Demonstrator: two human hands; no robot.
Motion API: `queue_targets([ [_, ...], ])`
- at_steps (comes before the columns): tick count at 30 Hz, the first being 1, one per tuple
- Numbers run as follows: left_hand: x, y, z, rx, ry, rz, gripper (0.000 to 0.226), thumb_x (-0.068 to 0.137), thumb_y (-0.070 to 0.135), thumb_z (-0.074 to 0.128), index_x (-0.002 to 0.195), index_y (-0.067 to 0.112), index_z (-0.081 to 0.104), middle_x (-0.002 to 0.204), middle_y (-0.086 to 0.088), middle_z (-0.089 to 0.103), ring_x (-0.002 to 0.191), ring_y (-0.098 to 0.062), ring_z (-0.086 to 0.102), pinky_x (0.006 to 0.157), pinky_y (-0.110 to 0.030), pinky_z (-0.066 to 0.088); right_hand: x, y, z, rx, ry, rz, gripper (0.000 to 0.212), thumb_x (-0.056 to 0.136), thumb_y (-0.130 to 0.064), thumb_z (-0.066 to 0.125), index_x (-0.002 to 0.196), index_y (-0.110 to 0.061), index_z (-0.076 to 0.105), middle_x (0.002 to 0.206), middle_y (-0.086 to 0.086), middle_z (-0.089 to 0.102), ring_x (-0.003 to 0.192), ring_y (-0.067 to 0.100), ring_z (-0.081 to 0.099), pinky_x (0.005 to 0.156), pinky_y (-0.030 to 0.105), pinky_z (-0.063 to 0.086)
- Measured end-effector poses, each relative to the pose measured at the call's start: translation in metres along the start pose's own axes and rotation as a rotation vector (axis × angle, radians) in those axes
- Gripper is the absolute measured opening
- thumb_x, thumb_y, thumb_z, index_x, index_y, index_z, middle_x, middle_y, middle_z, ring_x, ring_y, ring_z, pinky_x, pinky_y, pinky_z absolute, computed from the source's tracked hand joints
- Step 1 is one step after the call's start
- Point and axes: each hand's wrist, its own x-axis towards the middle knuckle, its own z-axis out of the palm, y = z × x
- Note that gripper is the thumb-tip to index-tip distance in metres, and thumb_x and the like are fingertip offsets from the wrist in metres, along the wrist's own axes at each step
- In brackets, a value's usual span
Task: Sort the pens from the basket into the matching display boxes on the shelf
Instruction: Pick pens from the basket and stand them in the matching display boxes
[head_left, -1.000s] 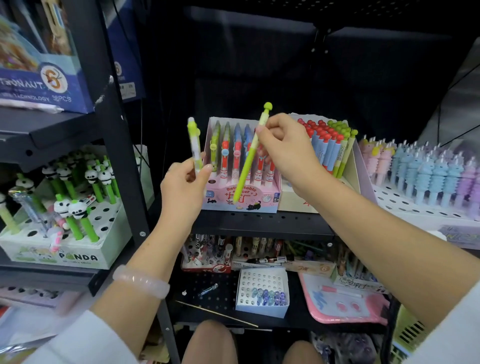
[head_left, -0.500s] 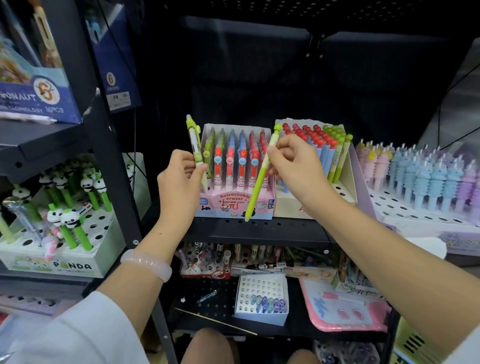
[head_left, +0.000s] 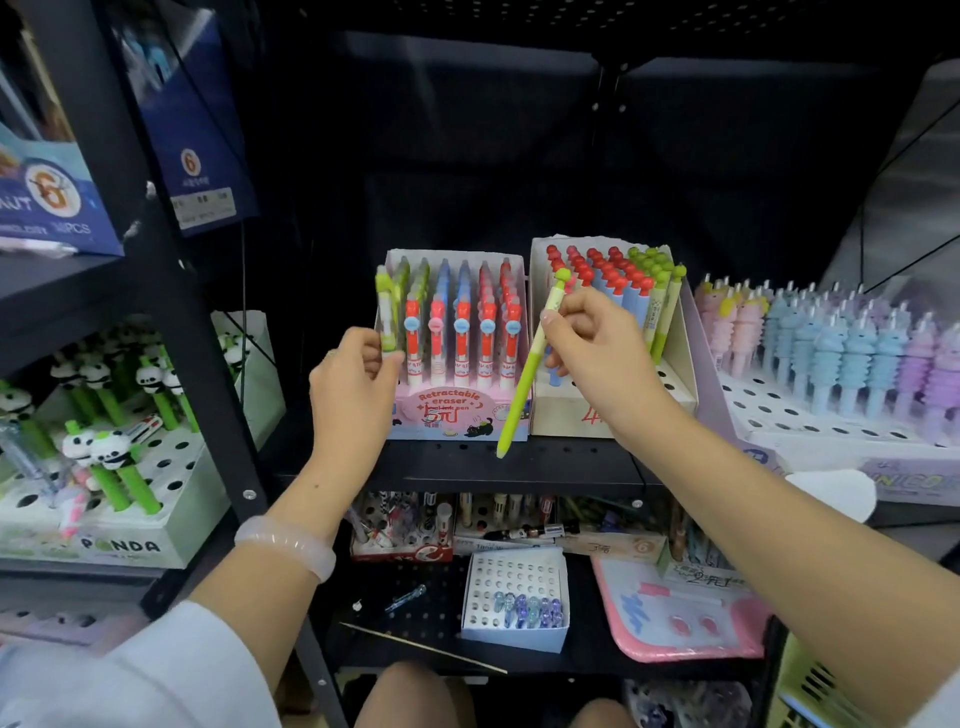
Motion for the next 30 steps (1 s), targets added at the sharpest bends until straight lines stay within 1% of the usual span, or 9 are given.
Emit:
queue_targets([
  [4, -0.008, -0.008, 0.005, 0.207, 0.021, -0.074, 0.019, 0.083, 0.021, 0.065, 0.093, 0.004, 0.067, 0.111, -0.013, 0.053, 0.108, -0.031, 0.040, 0.088, -0.037, 0.030, -0.002, 0.006, -0.006, 0.021, 0.010, 0.004, 0.016, 0.094, -0.020, 0.052, 0.079, -0.022, 0.049, 0.063, -0.001, 0.057, 0.051, -0.002, 0.053, 0.053, 0.011, 0.044],
  [8, -0.010, -0.006, 0.006, 0.235, -0.025, -0.159, 0.017, 0.083, 0.019, 0.063, 0.089, 0.004, 0.067, 0.116, -0.013, 0.050, 0.116, -0.033, 0.035, 0.093, -0.041, 0.027, -0.005, 0.010, -0.010, 0.015, 0.002, 0.006, 0.016, 0.094, -0.019, 0.053, 0.079, -0.023, 0.049, 0.062, -0.002, 0.057, 0.049, -0.002, 0.053, 0.053, 0.013, 0.046],
  [12, -0.008, 0.001, -0.001, 0.228, -0.091, -0.199, 0.022, 0.085, 0.020, 0.062, 0.100, 0.005, 0.068, 0.124, -0.012, 0.048, 0.120, -0.032, 0.035, 0.096, -0.042, 0.029, -0.006, 0.012, -0.014, 0.017, 0.012, 0.028, 0.014, 0.094, -0.020, 0.053, 0.080, -0.023, 0.050, 0.065, -0.001, 0.057, 0.049, -0.002, 0.053, 0.054, 0.016, 0.047],
  [14, -0.014, 0.008, -0.006, 0.147, -0.057, -0.174, 0.027, 0.086, 0.016, 0.059, 0.111, 0.006, 0.063, 0.127, -0.013, 0.045, 0.120, -0.030, 0.036, 0.098, -0.038, 0.030, -0.006, 0.011, -0.019, -0.004, 0.019, 0.028, 0.015, 0.094, -0.020, 0.052, 0.080, -0.024, 0.050, 0.065, 0.000, 0.058, 0.051, -0.002, 0.053, 0.057, 0.020, 0.047],
  [18, -0.036, 0.044, -0.005, -0.113, 0.087, 0.089, 0.023, 0.087, 0.001, 0.051, 0.108, 0.007, 0.057, 0.112, 0.003, 0.043, 0.106, -0.009, 0.041, 0.087, -0.004, 0.029, -0.003, 0.009, -0.036, 0.002, 0.065, 0.022, 0.009, 0.095, -0.019, 0.051, 0.087, -0.018, 0.054, 0.068, 0.011, 0.059, 0.057, 0.009, 0.053, 0.058, 0.027, 0.049],
  [21, -0.052, 0.072, 0.010, -0.210, -0.123, 0.222, 0.022, 0.091, 0.001, 0.047, 0.106, 0.012, 0.058, 0.097, 0.012, 0.051, 0.087, 0.003, 0.049, 0.080, -0.002, 0.035, 0.001, 0.009, -0.058, -0.037, 0.117, -0.008, 0.007, 0.095, -0.019, 0.049, 0.091, -0.021, 0.054, 0.069, 0.005, 0.057, 0.061, 0.010, 0.053, 0.055, 0.022, 0.047],
  [23, -0.061, 0.085, 0.024, -0.248, -0.317, 0.231, 0.023, 0.093, 0.007, 0.046, 0.110, 0.020, 0.055, 0.096, 0.021, 0.053, 0.090, 0.010, 0.050, 0.078, 0.001, 0.035, 0.005, 0.009, -0.076, -0.068, 0.171, -0.034, 0.008, 0.095, -0.017, 0.049, 0.090, -0.020, 0.053, 0.071, 0.010, 0.058, 0.065, 0.015, 0.052, 0.059, 0.028, 0.046],
  [26, -0.070, 0.093, 0.044, -0.274, -0.508, 0.189, 0.027, 0.095, 0.015, 0.047, 0.118, 0.027, 0.053, 0.103, 0.022, 0.053, 0.095, 0.004, 0.050, 0.079, -0.006, 0.036, 0.014, 0.010, -0.103, -0.140, 0.298, -0.077, 0.009, 0.094, -0.015, 0.050, 0.086, -0.019, 0.051, 0.075, 0.014, 0.061, 0.068, 0.020, 0.055, 0.067, 0.037, 0.049],
  [30, -0.082, 0.092, 0.060, -0.239, -0.603, 0.145, 0.032, 0.094, 0.022, 0.047, 0.126, 0.026, 0.051, 0.112, 0.021, 0.050, 0.106, 0.002, 0.045, 0.088, -0.015, 0.032, 0.030, 0.017, -0.128, -0.229, 0.427, -0.110, 0.003, 0.093, -0.021, 0.051, 0.091, -0.019, 0.051, 0.074, -0.003, 0.061, 0.068, 0.012, 0.059, 0.066, 0.029, 0.049],
])
